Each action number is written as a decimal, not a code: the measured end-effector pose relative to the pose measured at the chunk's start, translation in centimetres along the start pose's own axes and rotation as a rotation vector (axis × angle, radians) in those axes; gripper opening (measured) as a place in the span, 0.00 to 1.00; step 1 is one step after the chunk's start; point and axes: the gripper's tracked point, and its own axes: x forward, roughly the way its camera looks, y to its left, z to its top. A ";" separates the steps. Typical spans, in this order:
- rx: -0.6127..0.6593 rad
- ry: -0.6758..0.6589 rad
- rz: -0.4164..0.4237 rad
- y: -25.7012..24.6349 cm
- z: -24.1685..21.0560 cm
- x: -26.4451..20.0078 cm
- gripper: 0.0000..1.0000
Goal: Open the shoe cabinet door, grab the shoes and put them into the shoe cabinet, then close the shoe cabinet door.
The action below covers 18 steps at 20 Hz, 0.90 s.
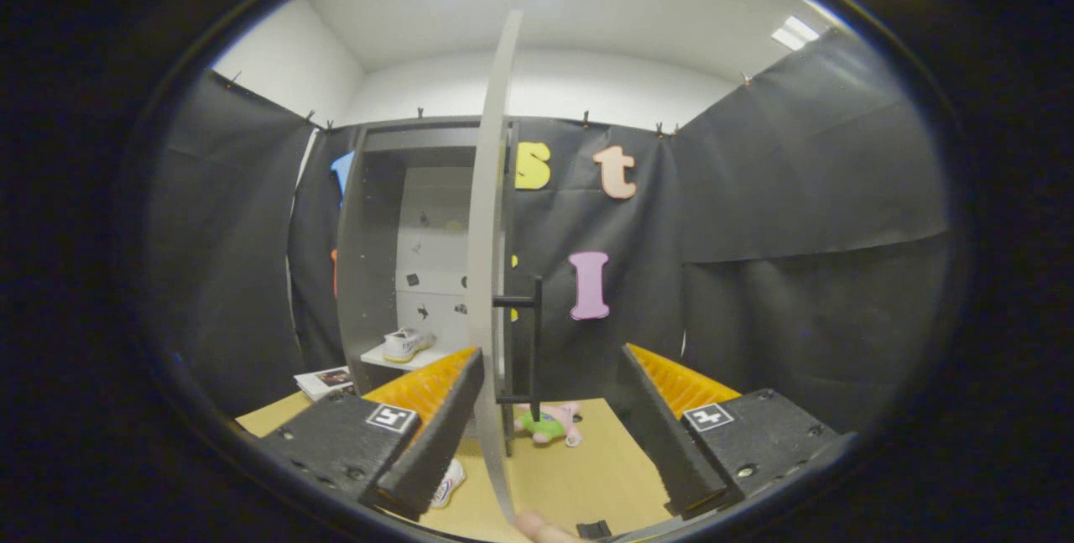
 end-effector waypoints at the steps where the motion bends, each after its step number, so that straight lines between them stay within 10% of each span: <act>1: 0.007 -0.008 0.022 1.1 -0.3 -0.9 1.00; 8: 0.085 0.068 0.191 9.7 -6.3 -2.4 1.00; 18: 0.166 0.373 0.169 17.5 -24.8 6.0 1.00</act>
